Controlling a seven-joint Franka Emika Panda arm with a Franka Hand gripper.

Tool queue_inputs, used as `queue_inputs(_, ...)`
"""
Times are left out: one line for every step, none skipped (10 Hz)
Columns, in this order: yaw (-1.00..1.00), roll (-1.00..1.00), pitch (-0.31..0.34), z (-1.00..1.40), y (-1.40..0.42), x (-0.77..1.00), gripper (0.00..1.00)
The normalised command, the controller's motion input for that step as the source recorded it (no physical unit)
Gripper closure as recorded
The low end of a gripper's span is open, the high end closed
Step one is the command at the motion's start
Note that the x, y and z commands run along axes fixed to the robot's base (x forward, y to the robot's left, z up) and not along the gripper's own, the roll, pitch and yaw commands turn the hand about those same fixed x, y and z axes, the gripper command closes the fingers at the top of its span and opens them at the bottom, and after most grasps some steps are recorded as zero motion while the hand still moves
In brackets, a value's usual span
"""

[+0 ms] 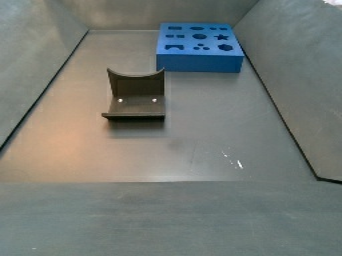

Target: Insert the 3 prong object.

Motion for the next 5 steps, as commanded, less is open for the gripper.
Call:
queue_inputs(0.00, 0.00, 0.010, 0.00, 0.00, 0.00, 1.00)
queue_inputs(0.13, -0.02, 0.076, -0.16, 0.09, 0.19, 1.00)
queue_inputs(0.44, -0.11, -0.023, -0.83, 0.35, -0.14, 1.00)
queue_inputs(0.67, -0.15, -0.056, -0.77, 0.50, -0.28, 1.00)
queue_inputs(0.65, -0.06, -0.109, -0.81, 0.47, -0.36, 1.00)
